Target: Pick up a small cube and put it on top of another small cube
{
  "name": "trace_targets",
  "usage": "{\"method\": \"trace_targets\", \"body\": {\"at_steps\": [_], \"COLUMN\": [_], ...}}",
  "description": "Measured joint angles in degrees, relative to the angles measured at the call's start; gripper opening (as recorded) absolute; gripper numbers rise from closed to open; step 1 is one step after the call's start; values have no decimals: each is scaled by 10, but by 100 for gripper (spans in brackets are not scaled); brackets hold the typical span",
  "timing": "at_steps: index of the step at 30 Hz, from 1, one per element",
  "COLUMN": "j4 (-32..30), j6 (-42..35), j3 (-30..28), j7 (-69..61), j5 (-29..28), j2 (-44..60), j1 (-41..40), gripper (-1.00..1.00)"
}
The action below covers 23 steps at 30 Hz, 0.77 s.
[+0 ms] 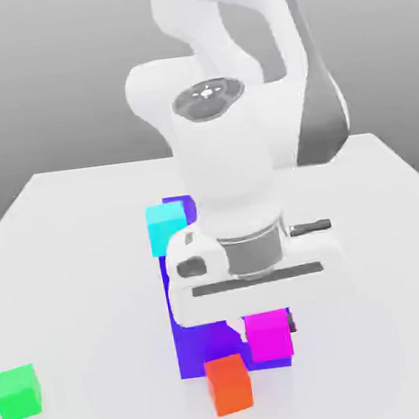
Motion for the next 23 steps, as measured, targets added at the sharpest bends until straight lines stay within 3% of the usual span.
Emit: {"method": "trace_targets", "body": {"at_steps": [14,19,20,23], "j4": [42,48,49,49], "j6": [0,74,86,86], "j3": [-157,-153,-150,-150], "j7": [-8,-21,-24,-24], "j5": [-104,-85,-80,-80], "j2": [40,121,133,133], "j1": [-153,-170,-173,-173], "gripper": [-100,-100,100,100]}}
